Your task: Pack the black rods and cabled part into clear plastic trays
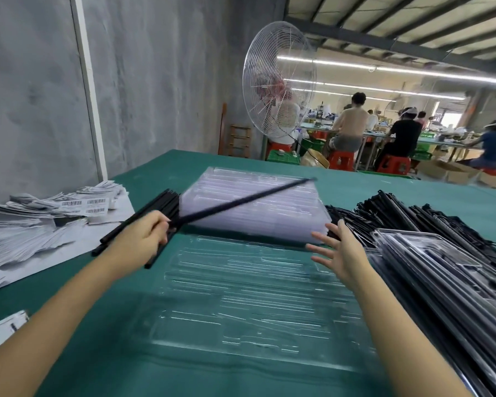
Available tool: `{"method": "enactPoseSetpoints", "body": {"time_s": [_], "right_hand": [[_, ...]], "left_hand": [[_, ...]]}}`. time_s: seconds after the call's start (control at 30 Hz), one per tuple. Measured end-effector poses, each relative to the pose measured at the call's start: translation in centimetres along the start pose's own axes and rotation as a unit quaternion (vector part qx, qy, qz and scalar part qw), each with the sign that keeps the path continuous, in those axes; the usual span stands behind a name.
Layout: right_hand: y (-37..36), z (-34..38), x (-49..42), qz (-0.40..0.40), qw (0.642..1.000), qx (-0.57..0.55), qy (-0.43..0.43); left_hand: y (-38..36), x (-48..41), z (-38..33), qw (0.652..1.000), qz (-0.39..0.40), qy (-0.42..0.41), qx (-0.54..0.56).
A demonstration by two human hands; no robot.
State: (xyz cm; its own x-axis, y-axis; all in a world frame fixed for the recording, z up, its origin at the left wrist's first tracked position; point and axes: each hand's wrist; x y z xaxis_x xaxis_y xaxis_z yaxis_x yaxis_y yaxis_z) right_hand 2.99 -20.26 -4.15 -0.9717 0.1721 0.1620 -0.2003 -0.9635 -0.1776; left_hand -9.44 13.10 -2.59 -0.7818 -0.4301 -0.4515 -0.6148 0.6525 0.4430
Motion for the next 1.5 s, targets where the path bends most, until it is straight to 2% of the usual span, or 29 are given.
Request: {"method": "enactPoseSetpoints", "body": {"time_s": [0.1, 0.3, 0.37, 0.47, 0.57, 0.7, 0.77, 0.83, 1.0, 1.17, 1.33, 1.5], "right_hand": [[1.2, -0.2, 0.8, 0.056, 0.995, -0.053, -0.06], [4.1, -1.2, 0.7, 0.115, 0.985, -0.087, -0.096], [4.6, -1.4, 0.7, 0.101, 0.987, -0.089, -0.084], [4.9, -1.5, 0.6, 0.072, 0.995, -0.065, -0.02], [5.1, -0.5, 0.6, 0.04, 0.997, -0.052, 0.031], [5.8, 0.0, 0.7, 0.037, 0.995, 0.075, 0.059], [6.3, -0.1, 0.8, 0.063, 0.976, 0.202, 0.052], [6.5, -0.2, 0.9, 0.076, 0.939, 0.33, 0.062], [6.7, 0.2, 1.4, 0.08, 0.874, 0.468, 0.105], [6.6, -0.2, 1.6, 0.055, 0.83, 0.537, 0.143], [6.5, -0.4, 1.9, 0.068, 0.83, 0.53, 0.16], [5.9, -0.8, 2.2, 0.083, 0.808, 0.553, 0.187]], "left_hand": [[-1.9, 0.0, 2.2, 0.993, 0.11, 0.016, 0.042], [-3.1, -0.9, 5.8, 0.989, 0.141, 0.003, 0.038], [-3.1, -1.2, 6.0, 0.987, 0.154, -0.005, 0.04], [-3.3, -1.8, 5.5, 0.984, 0.173, -0.031, 0.026], [-3.5, -2.5, 4.8, 0.985, 0.163, -0.059, -0.002], [-3.0, -2.5, 5.3, 0.982, 0.176, -0.061, -0.007], [-2.8, -2.2, 5.6, 0.981, 0.185, -0.056, -0.025], [-2.6, -2.1, 5.5, 0.979, 0.192, -0.054, -0.034], [-2.5, -1.6, 5.0, 0.966, 0.239, -0.079, -0.064], [-3.5, -0.7, 4.6, 0.968, 0.205, -0.111, -0.091], [-3.4, -0.4, 4.8, 0.964, 0.209, -0.117, -0.114], [-3.1, -0.4, 4.9, 0.963, 0.218, -0.1, -0.126]]}}
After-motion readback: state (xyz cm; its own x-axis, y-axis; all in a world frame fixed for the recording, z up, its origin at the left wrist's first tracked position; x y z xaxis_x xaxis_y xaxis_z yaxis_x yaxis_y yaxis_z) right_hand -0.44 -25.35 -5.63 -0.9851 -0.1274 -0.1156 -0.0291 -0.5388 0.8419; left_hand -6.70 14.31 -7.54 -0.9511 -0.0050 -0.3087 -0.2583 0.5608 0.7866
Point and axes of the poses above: each hand's wrist, its own x-axis away from the middle knuckle, its own y-axis out of the back of the hand, z = x × y, and after that the axes turned 14 degrees about -z, right-handed
